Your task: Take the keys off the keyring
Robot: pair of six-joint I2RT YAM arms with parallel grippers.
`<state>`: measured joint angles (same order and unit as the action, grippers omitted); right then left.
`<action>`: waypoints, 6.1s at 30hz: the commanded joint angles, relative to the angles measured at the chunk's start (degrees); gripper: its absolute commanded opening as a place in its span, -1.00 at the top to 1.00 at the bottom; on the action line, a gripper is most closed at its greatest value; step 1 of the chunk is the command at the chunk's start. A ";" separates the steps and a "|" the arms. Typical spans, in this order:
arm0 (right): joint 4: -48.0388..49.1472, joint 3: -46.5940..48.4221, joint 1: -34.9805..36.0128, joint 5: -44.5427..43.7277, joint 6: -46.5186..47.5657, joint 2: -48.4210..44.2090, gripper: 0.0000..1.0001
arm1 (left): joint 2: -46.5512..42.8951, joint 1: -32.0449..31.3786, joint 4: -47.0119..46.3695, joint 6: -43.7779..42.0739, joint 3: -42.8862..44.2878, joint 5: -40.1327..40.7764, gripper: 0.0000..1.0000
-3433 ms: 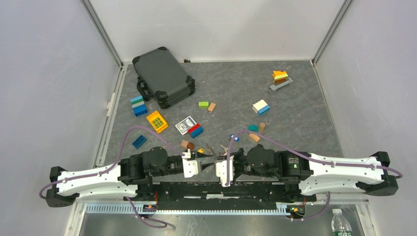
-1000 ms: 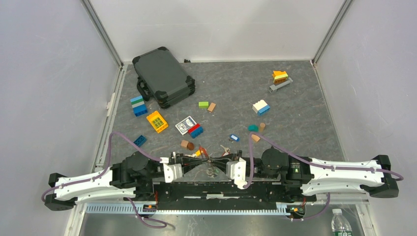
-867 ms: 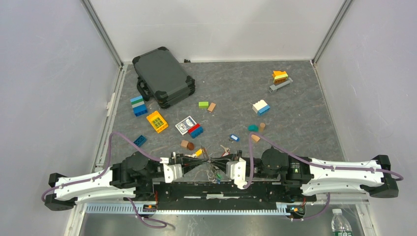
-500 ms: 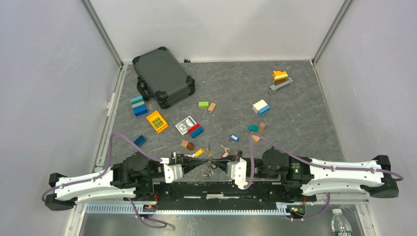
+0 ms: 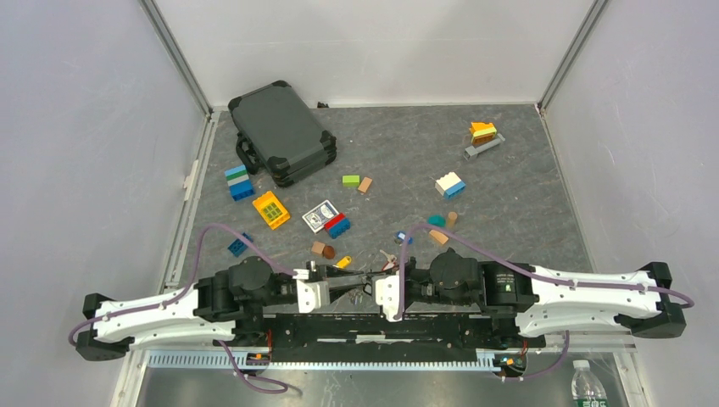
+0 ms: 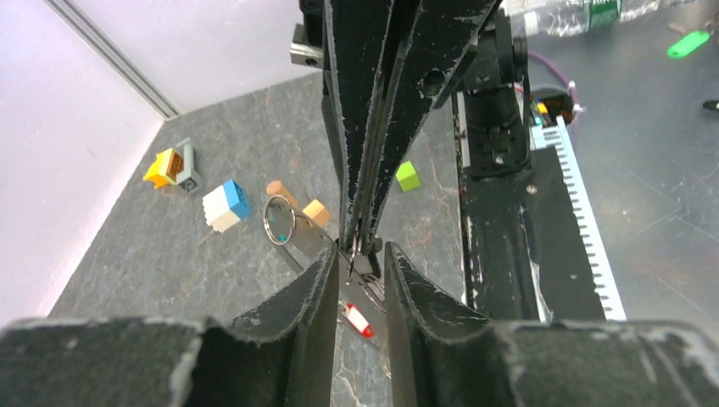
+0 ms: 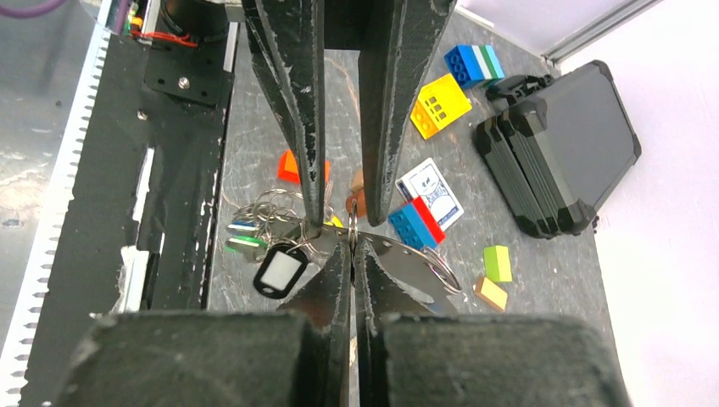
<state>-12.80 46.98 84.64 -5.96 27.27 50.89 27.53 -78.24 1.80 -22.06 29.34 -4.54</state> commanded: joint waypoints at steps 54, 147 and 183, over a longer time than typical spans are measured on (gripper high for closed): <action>14.88 -6.76 0.17 2.09 -2.13 -2.17 0.67 | -1.67 -0.08 -3.38 -2.01 2.15 -4.76 0.95; 9.83 -4.14 0.17 0.38 -1.70 -3.42 0.58 | 2.11 -0.10 -0.83 -1.50 4.28 -2.52 0.95; -12.47 12.05 0.17 -7.61 -4.35 4.66 1.00 | 6.11 -0.16 10.69 -5.69 9.12 4.03 0.43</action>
<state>-19.97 52.99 84.71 -9.61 25.58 54.15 32.93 -78.24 9.89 -25.67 34.87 -2.90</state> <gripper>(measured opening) 0.010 0.277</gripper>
